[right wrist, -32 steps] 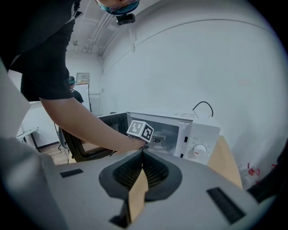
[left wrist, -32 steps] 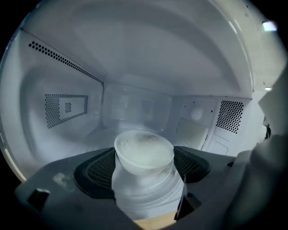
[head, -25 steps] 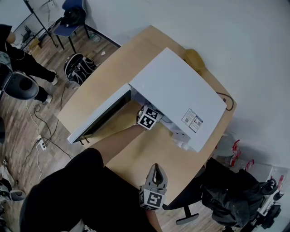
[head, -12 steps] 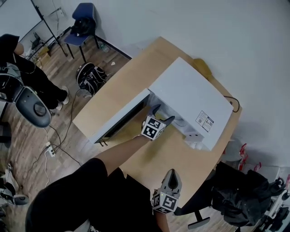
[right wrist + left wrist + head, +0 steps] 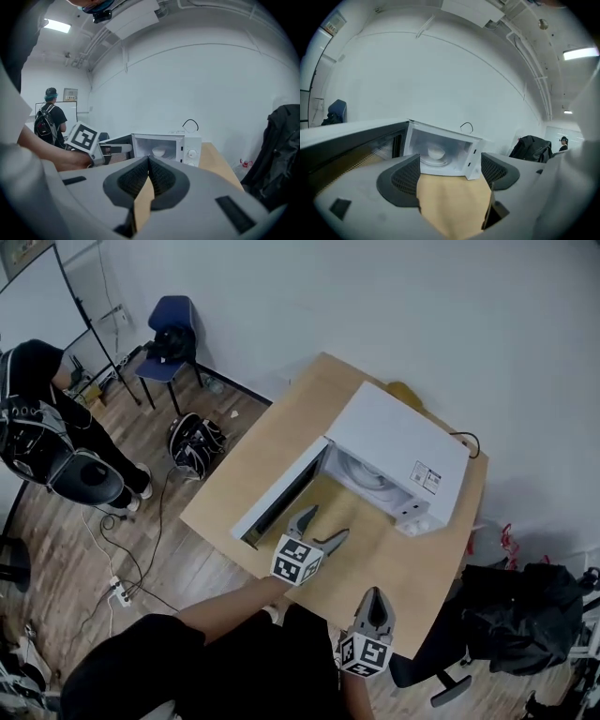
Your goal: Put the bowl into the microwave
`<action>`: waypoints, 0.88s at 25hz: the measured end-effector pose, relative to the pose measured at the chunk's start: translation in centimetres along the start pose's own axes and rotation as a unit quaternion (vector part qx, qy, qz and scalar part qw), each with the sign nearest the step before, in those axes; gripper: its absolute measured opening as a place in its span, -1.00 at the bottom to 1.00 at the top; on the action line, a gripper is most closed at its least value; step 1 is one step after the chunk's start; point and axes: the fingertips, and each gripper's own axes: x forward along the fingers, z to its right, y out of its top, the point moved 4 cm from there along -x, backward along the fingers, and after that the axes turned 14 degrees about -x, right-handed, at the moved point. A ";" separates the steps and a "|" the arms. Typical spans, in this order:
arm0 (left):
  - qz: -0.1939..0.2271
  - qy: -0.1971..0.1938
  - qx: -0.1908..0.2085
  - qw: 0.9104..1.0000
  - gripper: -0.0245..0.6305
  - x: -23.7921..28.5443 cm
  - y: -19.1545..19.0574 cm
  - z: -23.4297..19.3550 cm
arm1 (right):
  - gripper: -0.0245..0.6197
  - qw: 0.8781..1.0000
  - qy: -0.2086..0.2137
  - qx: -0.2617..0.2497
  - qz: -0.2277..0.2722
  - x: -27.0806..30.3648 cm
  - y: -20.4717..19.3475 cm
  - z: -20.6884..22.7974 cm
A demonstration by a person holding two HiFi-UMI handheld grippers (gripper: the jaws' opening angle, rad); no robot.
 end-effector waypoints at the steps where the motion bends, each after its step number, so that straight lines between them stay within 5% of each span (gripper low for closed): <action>1: 0.008 -0.010 -0.003 1.000 0.23 -1.8 0.3 1.0 | -0.74 1.000 -0.006 -0.001 0.003 -0.7 0.2 -0.2; 11: 0.015 -0.078 -0.001 0.997 0.22 -15.9 0.0 10.3 | -0.74 0.999 -0.034 -0.024 0.028 -8.6 3.7 -4.3; 16: 0.033 -0.112 0.050 0.992 0.15 -20.2 0.2 14.1 | -0.74 0.997 -0.039 -0.023 0.058 -12.0 5.4 -5.3; 17: 0.041 -0.112 0.057 0.991 0.06 -21.0 0.4 14.5 | -0.74 0.997 -0.039 -0.023 0.066 -12.7 5.6 -5.4; 20: 0.067 -0.104 0.070 0.990 -0.63 -23.2 0.8 15.3 | -0.74 0.996 -0.030 -0.027 0.075 -14.2 5.7 -5.8; 22: 0.074 -0.098 0.083 0.989 -0.78 -24.3 0.7 15.8 | -0.74 0.996 -0.020 -0.030 0.076 -14.9 5.5 -6.0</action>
